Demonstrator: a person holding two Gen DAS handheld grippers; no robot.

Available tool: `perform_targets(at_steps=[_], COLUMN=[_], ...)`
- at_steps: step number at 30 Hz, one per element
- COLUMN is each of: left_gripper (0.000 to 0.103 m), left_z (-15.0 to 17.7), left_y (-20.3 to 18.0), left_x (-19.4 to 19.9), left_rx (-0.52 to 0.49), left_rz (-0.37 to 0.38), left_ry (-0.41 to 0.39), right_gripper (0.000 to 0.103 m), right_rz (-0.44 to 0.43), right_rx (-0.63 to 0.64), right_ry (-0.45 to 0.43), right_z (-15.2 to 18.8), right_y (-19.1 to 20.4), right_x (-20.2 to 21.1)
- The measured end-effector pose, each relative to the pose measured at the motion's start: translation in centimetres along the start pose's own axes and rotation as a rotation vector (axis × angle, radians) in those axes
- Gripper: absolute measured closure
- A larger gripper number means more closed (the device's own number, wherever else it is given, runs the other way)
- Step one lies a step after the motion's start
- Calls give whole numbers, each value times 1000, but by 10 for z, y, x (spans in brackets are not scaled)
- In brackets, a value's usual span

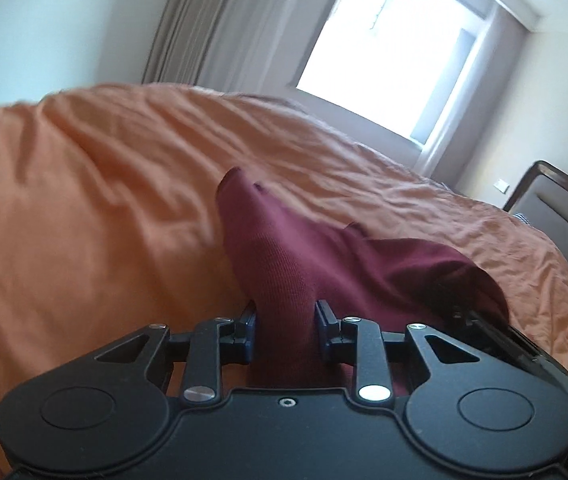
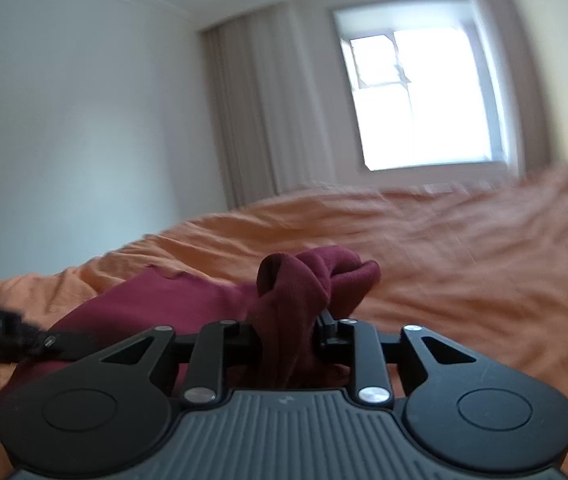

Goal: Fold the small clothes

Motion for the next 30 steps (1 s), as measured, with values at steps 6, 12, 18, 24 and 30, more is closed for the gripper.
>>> perform_targets(at_steps=[6,12,18,24,30], left_gripper=[65,35,17,2,1], left_z=[9,13,18,29,48], left_y=[14,15,14,3,-19], left_x=[-6,-7,8,28,44], left_rx=[54,84,88,67,3], left_rz=[22,-11,-42,-68,-91], left_ry=[4,27,19,-3,-12], right_gripper=[48,23,6,4,0], right_rz=[3,88,184,207,179], right_rx=[-95,-106,-92,-83,-12], right_ry=[51,72,68,47,-47], right_z=[15,21,23,28,34], right_y=[-25,-31,-32,-36,-25], right_x=[8,15,23,50,100])
Point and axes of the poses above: each gripper's, at about its wrist camera, not at the fingertips, and x roughly against the way its jaws point, y to its left, z to its underside, the point moved 2 cm from there along -x, roughly the way its jaws point, and after that the axes turned 15 degrees about y, right-handed, at the moved point
